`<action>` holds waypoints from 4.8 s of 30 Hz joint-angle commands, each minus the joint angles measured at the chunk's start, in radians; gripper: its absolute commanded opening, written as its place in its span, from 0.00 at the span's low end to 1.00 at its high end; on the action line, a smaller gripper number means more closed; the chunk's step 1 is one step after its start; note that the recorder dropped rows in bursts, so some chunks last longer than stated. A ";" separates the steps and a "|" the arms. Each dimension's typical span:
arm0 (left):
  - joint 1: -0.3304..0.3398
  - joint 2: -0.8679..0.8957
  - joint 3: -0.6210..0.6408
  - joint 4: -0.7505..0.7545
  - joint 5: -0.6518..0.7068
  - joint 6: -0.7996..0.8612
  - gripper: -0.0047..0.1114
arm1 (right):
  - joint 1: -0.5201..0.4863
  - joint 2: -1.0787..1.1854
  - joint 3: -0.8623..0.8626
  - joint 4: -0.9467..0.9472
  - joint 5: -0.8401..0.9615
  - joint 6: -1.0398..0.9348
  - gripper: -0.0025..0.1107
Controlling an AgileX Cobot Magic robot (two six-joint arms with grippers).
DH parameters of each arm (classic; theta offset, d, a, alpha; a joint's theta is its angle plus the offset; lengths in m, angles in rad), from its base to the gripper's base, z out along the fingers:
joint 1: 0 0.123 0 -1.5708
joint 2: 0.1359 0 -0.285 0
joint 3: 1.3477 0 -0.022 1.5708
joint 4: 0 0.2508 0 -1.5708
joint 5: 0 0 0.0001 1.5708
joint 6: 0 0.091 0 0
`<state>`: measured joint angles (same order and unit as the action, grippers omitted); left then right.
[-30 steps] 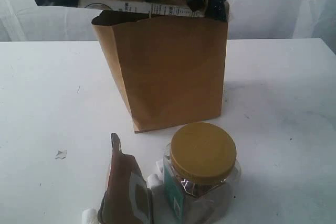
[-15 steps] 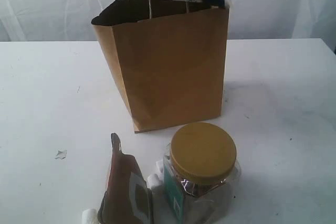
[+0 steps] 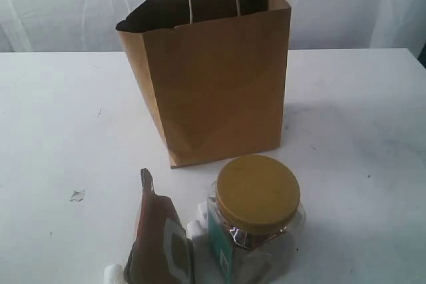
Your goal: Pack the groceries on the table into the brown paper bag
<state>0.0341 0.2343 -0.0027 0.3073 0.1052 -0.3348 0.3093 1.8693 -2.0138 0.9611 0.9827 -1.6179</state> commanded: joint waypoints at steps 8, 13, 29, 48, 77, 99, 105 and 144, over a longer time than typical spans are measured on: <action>-0.001 -0.003 0.003 -0.001 0.000 -0.002 0.04 | 0.001 -0.036 -0.008 0.081 0.117 0.079 0.02; -0.001 -0.003 0.003 -0.001 0.000 -0.002 0.04 | 0.001 -0.053 -0.008 0.073 0.219 0.120 0.02; -0.001 -0.003 0.003 -0.001 0.000 -0.002 0.04 | -0.016 -0.111 0.029 -0.054 0.238 0.382 0.02; -0.001 -0.003 0.003 -0.001 0.000 -0.002 0.04 | -0.162 -0.126 0.052 0.002 0.238 0.452 0.02; -0.001 -0.003 0.003 -0.001 0.000 -0.002 0.04 | -0.077 -0.063 0.052 0.061 0.238 0.452 0.02; -0.001 -0.003 0.003 -0.001 0.000 -0.002 0.04 | -0.049 -0.047 0.074 -0.122 0.208 0.300 0.02; -0.001 -0.003 0.003 -0.001 0.000 -0.002 0.04 | -0.049 -0.047 0.074 -0.088 0.127 0.195 0.02; -0.001 -0.003 0.003 -0.001 0.000 -0.002 0.04 | -0.049 -0.198 0.166 -0.361 -0.132 0.550 0.02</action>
<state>0.0341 0.2343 -0.0027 0.3073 0.1052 -0.3348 0.2605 1.6895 -1.8549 0.5644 0.9552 -1.0753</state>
